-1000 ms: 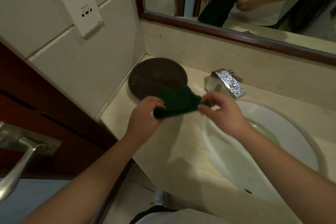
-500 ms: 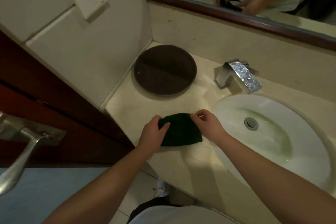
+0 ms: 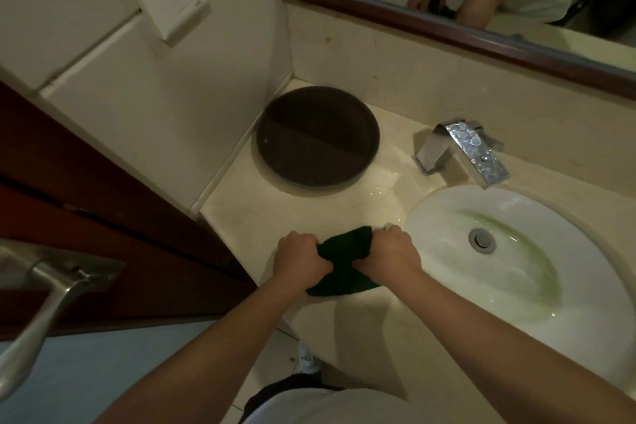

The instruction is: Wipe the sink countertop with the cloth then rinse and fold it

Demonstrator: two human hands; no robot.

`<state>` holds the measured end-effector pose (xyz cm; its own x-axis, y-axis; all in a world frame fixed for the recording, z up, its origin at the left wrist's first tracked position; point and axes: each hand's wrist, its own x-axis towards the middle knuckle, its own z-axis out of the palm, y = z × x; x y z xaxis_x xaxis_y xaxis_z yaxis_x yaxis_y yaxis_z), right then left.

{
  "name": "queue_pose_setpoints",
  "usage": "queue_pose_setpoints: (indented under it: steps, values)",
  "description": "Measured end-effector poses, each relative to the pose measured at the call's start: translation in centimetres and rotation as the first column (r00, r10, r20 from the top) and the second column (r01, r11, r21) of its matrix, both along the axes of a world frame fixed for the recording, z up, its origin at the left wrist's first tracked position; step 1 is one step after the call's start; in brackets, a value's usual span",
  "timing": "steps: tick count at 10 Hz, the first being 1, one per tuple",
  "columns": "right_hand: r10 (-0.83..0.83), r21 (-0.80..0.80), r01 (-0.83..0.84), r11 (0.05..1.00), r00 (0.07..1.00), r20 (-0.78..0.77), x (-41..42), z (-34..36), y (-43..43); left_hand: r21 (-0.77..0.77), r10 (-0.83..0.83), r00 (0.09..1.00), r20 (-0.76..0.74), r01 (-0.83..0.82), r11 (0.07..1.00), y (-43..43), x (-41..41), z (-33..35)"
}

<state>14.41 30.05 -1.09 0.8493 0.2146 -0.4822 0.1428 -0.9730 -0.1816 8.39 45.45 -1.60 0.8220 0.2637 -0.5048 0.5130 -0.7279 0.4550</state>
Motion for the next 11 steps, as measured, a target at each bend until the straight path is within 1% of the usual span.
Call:
queue_pose_setpoints:
  steps: [1, 2, 3, 4, 5, 6, 7, 8, 9, 10, 11]
  values:
    - [0.003, 0.115, 0.005, 0.993, 0.998, -0.062, 0.3, 0.2, -0.4, -0.303, 0.010, 1.000, 0.023, -0.003, 0.953, 0.3, 0.6, 1.2]
    - [-0.055, 0.318, 0.121, 0.940, 0.977, -0.207, 2.0, 1.6, -0.4, -0.489, 0.097, 0.995, 0.018, -0.076, 0.869, 1.2, 2.1, 3.1]
    - [-0.180, 0.453, 0.251, 0.856, 0.964, -0.194, 5.3, 3.8, 0.3, -0.530, 0.271, 0.960, 0.071, -0.194, 0.826, 2.8, 5.1, 4.3]
    - [-0.285, 0.547, 0.312, 0.777, 0.949, -0.136, 9.8, 5.4, 2.2, -0.615, 0.486, 0.866, 0.119, -0.320, 0.721, 4.5, 8.2, 5.3]
    - [-0.303, 0.583, 0.290, 0.759, 0.950, -0.077, 14.2, 6.0, 4.6, -0.643, 0.600, 0.792, 0.118, -0.399, 0.653, 5.4, 11.1, 4.6]
    - [-0.286, 0.559, 0.261, 0.787, 0.957, -0.045, 17.2, 5.2, 6.5, -0.680, 0.695, 0.719, 0.031, -0.494, 0.542, 5.8, 13.2, 2.9]
    - [-0.286, 0.506, 0.257, 0.823, 0.958, -0.022, 18.8, 3.4, 7.4, -0.608, 0.665, 0.746, 0.043, -0.508, 0.610, 6.0, 14.6, 1.4]
    - [-0.210, 0.408, 0.172, 0.897, 0.976, 0.049, 18.6, 2.1, 7.5, -0.469, 0.563, 0.801, 0.206, -0.424, 0.775, 5.5, 15.1, 0.7]
    - [-0.045, 0.217, -0.007, 0.976, 0.972, 0.231, 17.2, 1.6, 7.3, -0.162, 0.386, 0.833, 0.396, -0.351, 0.922, 4.7, 14.5, 0.7]
    - [0.099, 0.089, -0.122, 0.988, 0.968, 0.232, 16.1, 0.9, 6.8, 0.239, 0.000, 0.889, 0.458, -0.123, 0.963, 4.5, 14.0, 0.4]
    - [0.110, 0.110, -0.132, 0.985, 0.976, 0.190, 15.1, 1.1, 5.9, 0.333, -0.198, 0.947, 0.252, 0.107, 0.937, 4.4, 13.5, 0.4]
